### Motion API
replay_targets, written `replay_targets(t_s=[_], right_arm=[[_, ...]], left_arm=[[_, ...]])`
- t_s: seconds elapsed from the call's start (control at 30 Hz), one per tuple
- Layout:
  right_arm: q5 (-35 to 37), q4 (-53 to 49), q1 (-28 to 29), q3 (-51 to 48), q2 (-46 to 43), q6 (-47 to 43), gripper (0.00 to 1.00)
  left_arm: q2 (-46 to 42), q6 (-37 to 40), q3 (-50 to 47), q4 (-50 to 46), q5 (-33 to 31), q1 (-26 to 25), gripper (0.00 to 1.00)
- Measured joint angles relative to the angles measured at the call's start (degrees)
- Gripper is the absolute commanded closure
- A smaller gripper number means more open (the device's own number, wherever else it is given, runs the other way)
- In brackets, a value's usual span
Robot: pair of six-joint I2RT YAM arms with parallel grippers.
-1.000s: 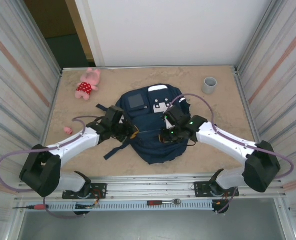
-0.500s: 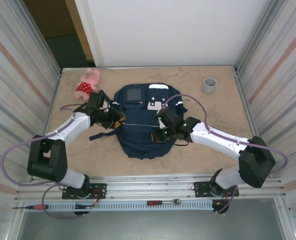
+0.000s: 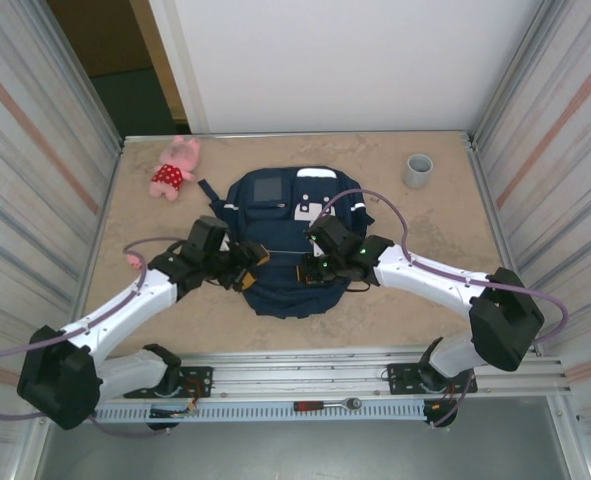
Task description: Pack the student bag
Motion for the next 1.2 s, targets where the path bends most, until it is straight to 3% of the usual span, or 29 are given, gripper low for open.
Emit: replay_targets(t_s=[0.3,0.4,0.67,0.77,1.2], right_arm=[[0.0,1.7,0.4,-1.0,0.0,0.0,1.0],[0.0,2.1,0.6,-1.4,-0.1,0.0,1.0],[0.0,2.2,0.2,-1.6,-0.1,-0.2,1.0],[-0.7,1.2,-1.5,-1.6,-0.8,-0.7,1.0],[-4.2,-8.7,-15.6,-1.5,-3.9,-8.1,1.0]], left_arm=[[6.7,-10.4,-1.7,11.1,-6.4,-6.0,0.46],[9.2,-11.6,-1.6,12.2,-7.2,-6.3,0.55],[11.9,-11.2,-0.9,12.9,-7.3,-4.0,0.91],[11.6,-9.5,0.1,12.3,-7.2,-3.3,0.98],[4.3,-4.4,-2.6,10.3,-5.0,1.7,1.0]])
